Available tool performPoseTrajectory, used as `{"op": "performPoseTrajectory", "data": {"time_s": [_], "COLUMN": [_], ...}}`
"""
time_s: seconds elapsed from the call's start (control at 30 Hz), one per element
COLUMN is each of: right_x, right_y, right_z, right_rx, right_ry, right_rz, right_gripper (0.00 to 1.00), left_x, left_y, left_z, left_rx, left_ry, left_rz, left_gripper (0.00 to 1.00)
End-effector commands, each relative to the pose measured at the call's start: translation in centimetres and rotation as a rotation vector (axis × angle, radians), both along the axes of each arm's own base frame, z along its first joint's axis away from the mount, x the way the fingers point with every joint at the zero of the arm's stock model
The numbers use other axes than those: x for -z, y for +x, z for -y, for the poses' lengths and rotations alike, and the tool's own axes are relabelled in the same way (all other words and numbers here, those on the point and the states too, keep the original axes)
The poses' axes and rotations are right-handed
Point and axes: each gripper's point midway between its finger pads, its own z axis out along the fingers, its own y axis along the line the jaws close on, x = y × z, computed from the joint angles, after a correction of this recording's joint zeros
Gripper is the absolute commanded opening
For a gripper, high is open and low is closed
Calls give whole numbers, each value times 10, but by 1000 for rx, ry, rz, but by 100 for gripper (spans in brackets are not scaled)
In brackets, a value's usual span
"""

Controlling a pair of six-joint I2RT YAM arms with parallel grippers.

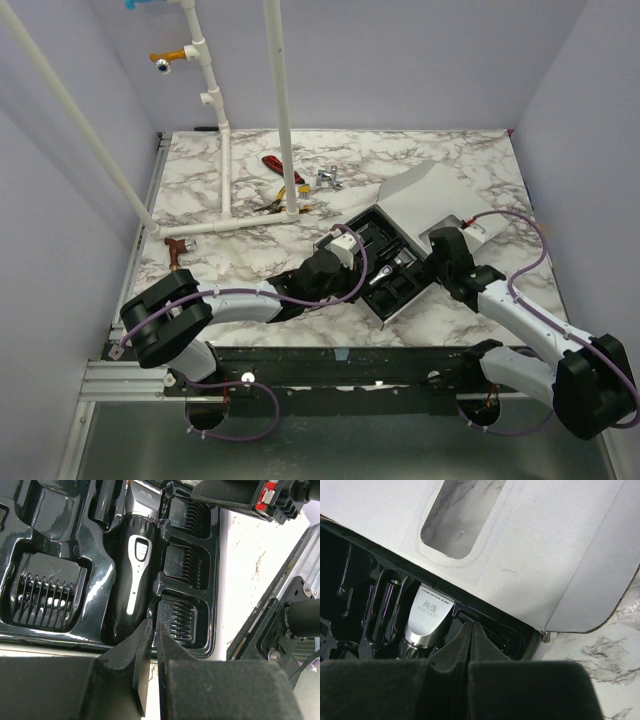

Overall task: Sort the hair-cutting tools
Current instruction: Pick up the haircut tool at the center of the board.

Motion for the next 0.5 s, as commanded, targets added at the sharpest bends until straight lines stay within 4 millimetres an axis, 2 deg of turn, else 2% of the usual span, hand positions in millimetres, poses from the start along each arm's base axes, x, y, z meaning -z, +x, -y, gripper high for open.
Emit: {"op": "performPoseTrajectory", "data": {"time_s": [0.0,0.17,0.23,0.47], "right_x": [39,26,14,-56], "right_y": [-35,-29,-24,7], "right_z": [-4,-2,-1,-2], "right_rx": [-37,-33,-21,-15], "right_ry": [12,-4,-11,-19], "right_rz": [-187,-167,-145,15], "right_gripper": [1,1,1,7], "left_x": [0,2,-1,-19], "left_y": [-2,-3,-3,2], "left_z": [3,6,5,-2], "left_rx": [24,34,28,-3], "left_ry": [-12,-9,-15,-35], "left_rz": [-3,-12,-4,40], "left_gripper": [11,11,11,12]}}
